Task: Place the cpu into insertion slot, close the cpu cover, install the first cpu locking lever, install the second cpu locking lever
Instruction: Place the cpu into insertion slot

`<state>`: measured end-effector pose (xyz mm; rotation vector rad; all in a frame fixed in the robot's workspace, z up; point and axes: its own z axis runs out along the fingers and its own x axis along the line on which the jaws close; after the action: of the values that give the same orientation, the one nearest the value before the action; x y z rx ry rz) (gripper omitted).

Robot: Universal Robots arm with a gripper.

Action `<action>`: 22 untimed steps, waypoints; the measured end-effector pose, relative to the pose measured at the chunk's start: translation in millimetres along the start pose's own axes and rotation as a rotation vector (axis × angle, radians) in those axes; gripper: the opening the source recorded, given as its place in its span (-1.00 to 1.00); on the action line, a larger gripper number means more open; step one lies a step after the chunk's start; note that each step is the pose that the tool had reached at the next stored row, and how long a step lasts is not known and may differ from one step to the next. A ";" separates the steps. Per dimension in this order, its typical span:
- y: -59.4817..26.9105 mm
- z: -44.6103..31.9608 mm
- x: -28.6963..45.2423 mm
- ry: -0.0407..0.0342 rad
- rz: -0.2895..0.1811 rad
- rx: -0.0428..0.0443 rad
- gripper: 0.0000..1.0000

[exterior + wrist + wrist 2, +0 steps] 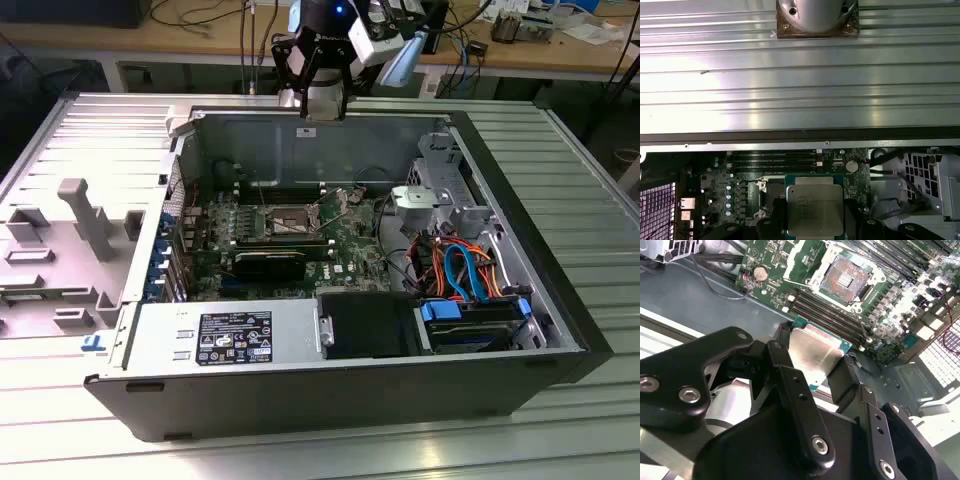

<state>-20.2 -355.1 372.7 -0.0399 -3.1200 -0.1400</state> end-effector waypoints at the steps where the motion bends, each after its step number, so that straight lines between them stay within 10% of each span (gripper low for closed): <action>1: 0.0 0.0 0.0 0.0000 0.000 0.0000 0.09; 22: -1.1 2.6 1.8 0.0000 0.000 0.0000 0.09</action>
<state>-22.1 -355.9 370.0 -0.0400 -3.1200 -0.1400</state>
